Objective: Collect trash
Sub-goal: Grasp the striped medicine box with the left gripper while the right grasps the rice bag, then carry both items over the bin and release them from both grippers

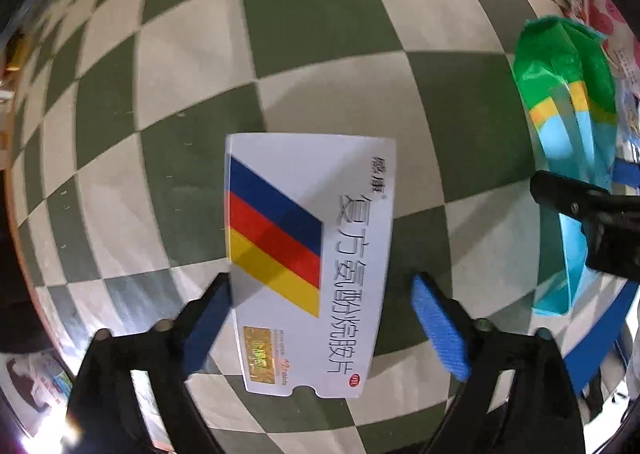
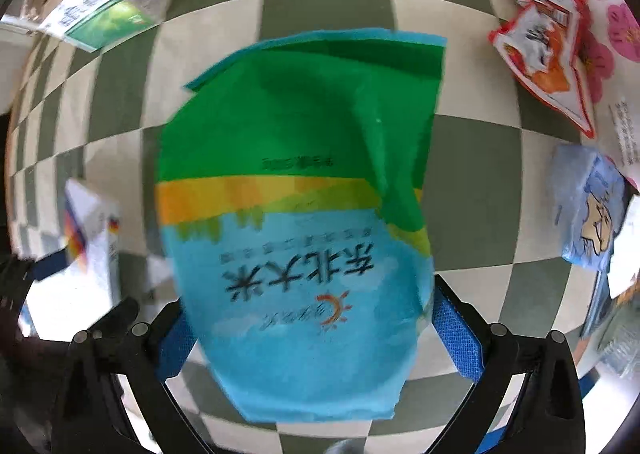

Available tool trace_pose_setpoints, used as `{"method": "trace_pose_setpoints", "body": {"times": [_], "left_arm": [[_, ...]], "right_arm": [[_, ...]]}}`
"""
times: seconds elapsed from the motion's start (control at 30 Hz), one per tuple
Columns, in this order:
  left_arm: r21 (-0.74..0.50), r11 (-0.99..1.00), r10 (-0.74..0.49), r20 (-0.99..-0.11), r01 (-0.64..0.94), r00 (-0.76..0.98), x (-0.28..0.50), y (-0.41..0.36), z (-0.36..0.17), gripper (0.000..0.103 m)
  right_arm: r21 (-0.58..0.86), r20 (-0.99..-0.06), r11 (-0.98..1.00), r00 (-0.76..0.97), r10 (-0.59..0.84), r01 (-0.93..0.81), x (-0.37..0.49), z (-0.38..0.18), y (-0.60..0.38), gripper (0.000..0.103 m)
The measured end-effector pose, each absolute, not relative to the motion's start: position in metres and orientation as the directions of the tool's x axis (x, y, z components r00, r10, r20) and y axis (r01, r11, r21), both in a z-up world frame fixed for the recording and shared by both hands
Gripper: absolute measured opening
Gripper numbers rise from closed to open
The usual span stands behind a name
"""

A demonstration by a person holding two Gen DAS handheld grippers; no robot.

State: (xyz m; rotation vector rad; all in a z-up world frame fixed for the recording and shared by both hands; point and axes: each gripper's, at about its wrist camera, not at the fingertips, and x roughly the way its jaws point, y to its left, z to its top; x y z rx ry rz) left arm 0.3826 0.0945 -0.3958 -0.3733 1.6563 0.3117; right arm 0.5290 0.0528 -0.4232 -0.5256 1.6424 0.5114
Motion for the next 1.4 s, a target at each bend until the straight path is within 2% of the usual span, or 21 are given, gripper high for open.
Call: {"method": "trace_pose_setpoints", "body": {"times": [0.03,0.27,0.47,0.6,0.67,0.87,1.0,1.07,1.27,1.4], "left_arm": [[-0.013,0.902,-0.049,-0.996,-0.431,-0.072,0.377,0.094,-0.39,0.07],[0.017,0.868,0.024,-1.0,-0.496,0.008,0.345,0.073,-0.36,0.07],[0.023,0.842,0.1,-0.988,-0.538,0.115,0.293,0.053,-0.311,0.07],[-0.016,0.824,0.125,-0.97,-0.566,0.209,0.228,0.058,-0.264,0.07],[-0.04,0.82,0.122,-0.962,-0.571,0.243,0.212,0.114,-0.271,0.07],[-0.163,0.794,0.029,-0.952,-0.586,0.304,0.108,0.107,-0.268,0.07],[-0.229,0.737,-0.064,-0.96,-0.635,0.273,0.039,0.094,-0.295,0.07],[-0.251,0.696,-0.124,-0.965,-0.672,0.232,0.005,0.088,-0.324,0.07],[-0.293,0.57,-0.293,-0.945,-0.768,0.144,-0.052,0.083,-0.442,0.07],[-0.299,0.484,-0.377,-0.919,-0.823,0.112,-0.063,0.086,-0.545,0.07]], "right_arm": [[0.03,-0.993,0.804,-0.107,-0.043,-0.594,0.528,-0.425,0.053,0.097],[0.037,-0.999,0.827,-0.043,0.015,-0.561,0.504,-0.407,0.044,0.083],[0.069,-0.996,0.843,0.013,0.091,-0.534,0.464,-0.37,0.022,0.082],[0.109,-0.988,0.854,0.041,0.15,-0.509,0.42,-0.345,0.007,0.082],[0.127,-0.981,0.856,0.064,0.183,-0.501,0.385,-0.325,-0.003,0.082],[0.198,-0.963,0.865,0.075,0.26,-0.461,0.252,-0.282,-0.061,0.083],[0.235,-0.964,0.863,0.008,0.266,-0.447,0.175,-0.288,-0.097,0.083],[0.251,-0.966,0.858,-0.062,0.251,-0.448,0.138,-0.311,-0.11,0.083],[0.28,-0.95,0.864,-0.252,0.186,-0.419,0.065,-0.423,-0.137,0.083],[0.335,-0.906,0.861,-0.381,0.183,-0.383,0.043,-0.528,-0.139,0.083]]}}
